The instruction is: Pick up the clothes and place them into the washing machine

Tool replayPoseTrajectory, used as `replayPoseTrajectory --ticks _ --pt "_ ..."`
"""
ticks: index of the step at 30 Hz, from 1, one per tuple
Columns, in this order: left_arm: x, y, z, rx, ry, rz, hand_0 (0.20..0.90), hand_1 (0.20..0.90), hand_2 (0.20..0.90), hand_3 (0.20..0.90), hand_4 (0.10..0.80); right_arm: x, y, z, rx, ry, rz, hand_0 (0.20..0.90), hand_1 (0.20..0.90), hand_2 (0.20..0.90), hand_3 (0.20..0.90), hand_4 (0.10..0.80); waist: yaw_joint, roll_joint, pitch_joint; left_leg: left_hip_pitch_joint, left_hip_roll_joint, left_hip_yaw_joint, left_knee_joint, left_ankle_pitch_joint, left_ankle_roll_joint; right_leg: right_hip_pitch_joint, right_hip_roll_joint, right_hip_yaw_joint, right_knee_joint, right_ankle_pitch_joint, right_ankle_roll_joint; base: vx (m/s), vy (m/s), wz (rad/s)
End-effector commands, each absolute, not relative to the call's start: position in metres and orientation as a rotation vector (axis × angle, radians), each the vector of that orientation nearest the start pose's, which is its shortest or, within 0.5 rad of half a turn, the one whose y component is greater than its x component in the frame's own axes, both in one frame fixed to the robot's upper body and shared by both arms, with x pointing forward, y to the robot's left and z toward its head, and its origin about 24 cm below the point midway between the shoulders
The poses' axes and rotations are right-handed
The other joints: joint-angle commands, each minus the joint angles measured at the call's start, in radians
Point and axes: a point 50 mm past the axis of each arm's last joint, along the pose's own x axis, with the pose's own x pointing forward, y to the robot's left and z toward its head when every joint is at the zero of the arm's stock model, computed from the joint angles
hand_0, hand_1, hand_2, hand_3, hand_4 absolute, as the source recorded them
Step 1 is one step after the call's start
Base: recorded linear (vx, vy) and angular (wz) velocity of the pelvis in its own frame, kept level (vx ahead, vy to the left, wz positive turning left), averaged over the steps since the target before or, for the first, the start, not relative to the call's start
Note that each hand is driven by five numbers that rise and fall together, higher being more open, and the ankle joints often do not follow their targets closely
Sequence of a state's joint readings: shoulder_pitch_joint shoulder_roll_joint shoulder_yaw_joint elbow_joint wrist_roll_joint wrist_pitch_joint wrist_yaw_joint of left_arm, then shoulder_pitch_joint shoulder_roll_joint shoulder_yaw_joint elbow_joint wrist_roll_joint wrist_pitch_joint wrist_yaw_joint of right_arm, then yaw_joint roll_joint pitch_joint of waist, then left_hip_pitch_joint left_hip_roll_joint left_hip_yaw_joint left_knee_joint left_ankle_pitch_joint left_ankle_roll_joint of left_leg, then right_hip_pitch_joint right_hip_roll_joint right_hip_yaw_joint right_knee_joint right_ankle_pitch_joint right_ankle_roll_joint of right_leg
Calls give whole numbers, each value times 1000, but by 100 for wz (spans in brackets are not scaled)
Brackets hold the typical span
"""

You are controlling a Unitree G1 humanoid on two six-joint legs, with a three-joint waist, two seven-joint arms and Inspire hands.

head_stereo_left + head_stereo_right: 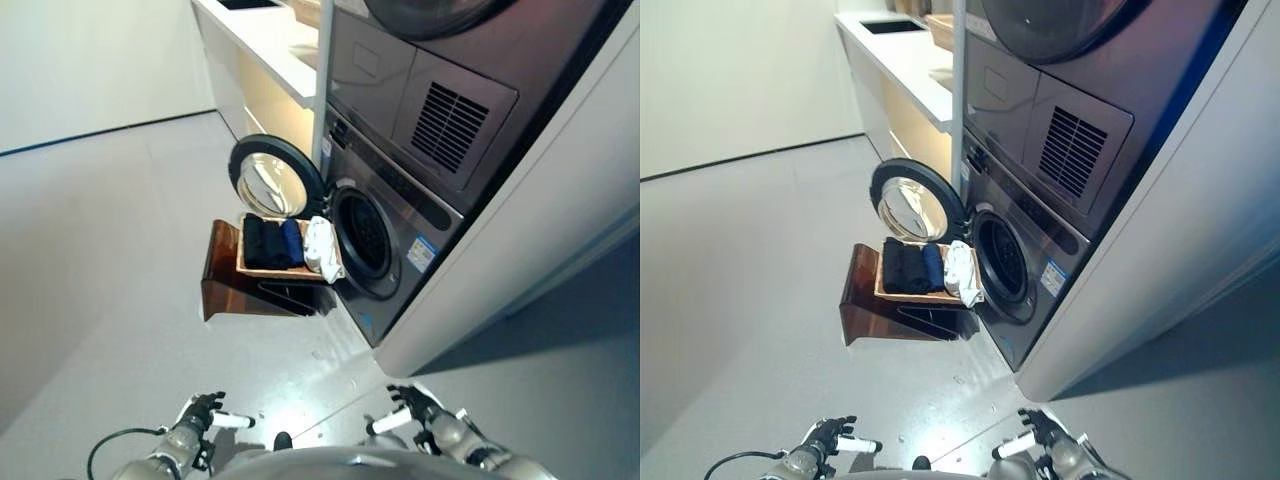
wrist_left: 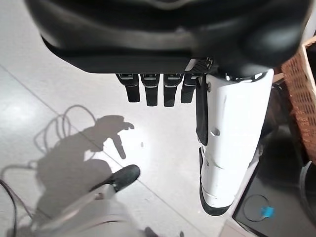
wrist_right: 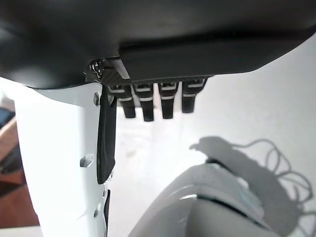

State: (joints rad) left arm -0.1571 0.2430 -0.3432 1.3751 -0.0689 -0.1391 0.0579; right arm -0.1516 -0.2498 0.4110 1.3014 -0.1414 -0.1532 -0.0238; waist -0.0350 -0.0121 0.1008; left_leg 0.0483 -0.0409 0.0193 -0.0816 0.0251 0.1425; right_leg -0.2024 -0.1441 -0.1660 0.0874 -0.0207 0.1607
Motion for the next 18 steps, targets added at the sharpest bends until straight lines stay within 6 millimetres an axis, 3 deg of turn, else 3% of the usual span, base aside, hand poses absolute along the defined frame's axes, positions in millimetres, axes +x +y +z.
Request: replayPoseTrajectory --ticks 1,3,4,5,7,9,10,11,13,14,16,18 --pt "166 225 -138 433 941 -56 900 900 900 900 800 118 -249 -151 -747 1132 250 900 900 900 900 800 -14 -24 3 103 -38 -10 25 -139 -117 -31 30 -52 -102 179 -32 403 -10 43" --pt "166 220 -139 447 933 -76 900 900 900 900 800 116 -246 -152 -727 1130 242 900 900 900 900 800 -30 -34 -9 134 -42 -34 37 -173 -120 -26 54 -1 -123 196 -42 348 -38 47" --pt "171 215 -137 449 902 -87 900 900 900 900 800 113 -243 -154 -683 1131 222 900 900 900 900 800 -43 -36 -28 152 -33 -61 57 -185 -128 -19 80 79 -141 211 -58 341 -60 67" --pt "171 215 -137 448 903 -87 900 900 900 900 800 113 -243 -154 -683 1131 222 900 900 900 900 800 -43 -34 -27 153 -31 -61 58 -187 -128 -16 81 79 -142 210 -58 426 -153 95" --pt "165 209 -141 449 919 -100 900 900 900 900 800 107 -237 -157 -603 1138 182 900 900 900 900 800 -41 -27 -60 159 -1 -52 145 -176 -161 24 102 51 -150 203 -75 331 -179 101" --pt "165 205 -142 463 915 -125 900 900 900 900 800 109 -239 -155 -586 1127 151 900 900 900 900 800 -42 -26 -69 81 14 -29 342 -101 -209 72 118 51 -173 179 -100 179 -105 56" --pt "165 205 -142 463 915 -125 900 900 900 900 800 109 -239 -155 -586 1128 151 900 900 900 900 800 -42 -24 -71 74 16 -30 351 -106 -209 70 119 50 -172 178 -100 155 -148 20" --pt "169 203 -139 465 893 -132 900 900 900 900 800 113 -240 -153 -561 1106 126 900 900 900 900 800 -37 -41 -58 -30 36 -12 576 -22 -240 114 131 57 -175 146 -133 93 -103 -10" --pt "170 204 -139 461 890 -123 900 900 900 900 800 116 -241 -153 -568 1098 127 900 900 900 900 800 -30 -47 -47 -70 37 -12 685 -1 -240 135 133 63 -175 134 -146 146 -120 -26" --pt "170 204 -139 463 893 -107 900 900 900 900 800 122 -239 -151 -581 1077 142 900 900 900 900 800 -10 -69 -32 -144 14 -17 846 19 -221 166 132 87 -175 118 -169 151 -98 -31" --pt "168 205 -140 459 903 -96 900 900 900 900 800 124 -239 -151 -584 1074 142 900 900 900 900 800 -1 -75 -28 -182 15 -16 886 22 -210 179 132 95 -175 112 -175 124 -57 -54" --pt "160 207 -144 452 929 -85 900 900 900 900 800 125 -237 -151 -591 1076 150 900 900 900 900 800 22 -94 -27 -278 74 15 788 6 -178 211 120 114 -175 95 -176 241 11 -53"
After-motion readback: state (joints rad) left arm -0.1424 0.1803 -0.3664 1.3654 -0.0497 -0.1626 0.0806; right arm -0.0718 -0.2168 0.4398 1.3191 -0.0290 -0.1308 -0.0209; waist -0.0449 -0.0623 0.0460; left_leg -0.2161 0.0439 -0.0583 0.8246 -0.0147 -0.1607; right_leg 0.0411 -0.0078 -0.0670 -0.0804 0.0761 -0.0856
